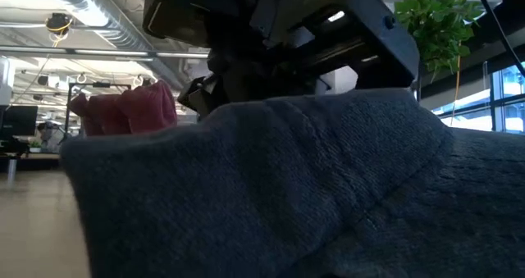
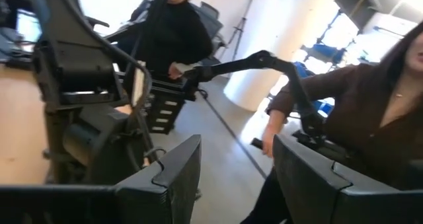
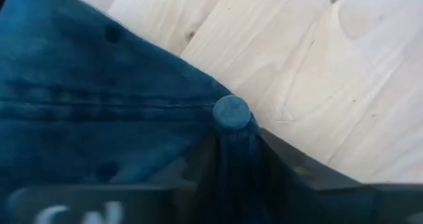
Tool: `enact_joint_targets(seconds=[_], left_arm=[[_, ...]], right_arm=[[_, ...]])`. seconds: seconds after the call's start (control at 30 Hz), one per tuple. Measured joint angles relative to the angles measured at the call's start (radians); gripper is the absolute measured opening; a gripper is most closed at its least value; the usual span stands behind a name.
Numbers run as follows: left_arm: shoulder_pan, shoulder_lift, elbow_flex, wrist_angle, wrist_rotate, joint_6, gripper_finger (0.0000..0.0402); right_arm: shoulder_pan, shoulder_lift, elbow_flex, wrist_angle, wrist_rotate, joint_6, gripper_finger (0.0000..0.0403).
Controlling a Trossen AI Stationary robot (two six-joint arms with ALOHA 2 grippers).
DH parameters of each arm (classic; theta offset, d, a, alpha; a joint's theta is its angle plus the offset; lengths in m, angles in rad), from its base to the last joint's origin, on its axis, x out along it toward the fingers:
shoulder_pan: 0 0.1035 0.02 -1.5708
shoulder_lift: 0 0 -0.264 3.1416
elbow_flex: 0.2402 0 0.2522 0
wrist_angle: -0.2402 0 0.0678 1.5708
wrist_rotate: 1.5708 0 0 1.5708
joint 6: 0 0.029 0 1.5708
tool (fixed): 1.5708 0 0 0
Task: Pick & Place hat
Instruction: Put the blue cap into the right transparent bin
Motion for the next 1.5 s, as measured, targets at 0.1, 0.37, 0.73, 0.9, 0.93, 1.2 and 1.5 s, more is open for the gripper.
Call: enact_joint_targets(seconds=[0.1,0.37,0.73,0.9,0.93,1.2,1.5], left_arm=[[0.000,0.000,0.000,-0.014,-0.026,0.000,0.0182],[0.000,0.000,0.000,-0.019,-0.033,0.000,0.0182],[0.000,0.000,0.000,-0.019,-0.036,0.000,0.0182],[0.000,0.000,0.000,-0.018,-0.044,-0.001,0.0182],[0.000,0.000,0.000,-0.015,-0.048,-0.001,0.0182],[0.000,0.001,0.000,-0.006,-0.188,-0.008,0.0182],[0.012,0.050,0.000,0.043,-0.589,0.000,0.0182]], right_arm=[[-0.002,-0.004,-0.001,-0.006,-0.014,0.036,0.0054],[-0.007,-0.055,-0.007,-0.040,-0.014,0.120,0.0025],[-0.079,-0.279,-0.005,-0.157,0.081,0.244,0.0015],[-0.109,-0.399,-0.005,-0.254,0.172,0.276,0.0015],[-0.117,-0.424,-0.005,-0.263,0.183,0.295,0.0015],[-0.210,-0.582,-0.004,-0.303,0.289,0.569,0.0015],[-0.266,-0.676,-0.004,-0.366,0.634,0.745,0.0015]])
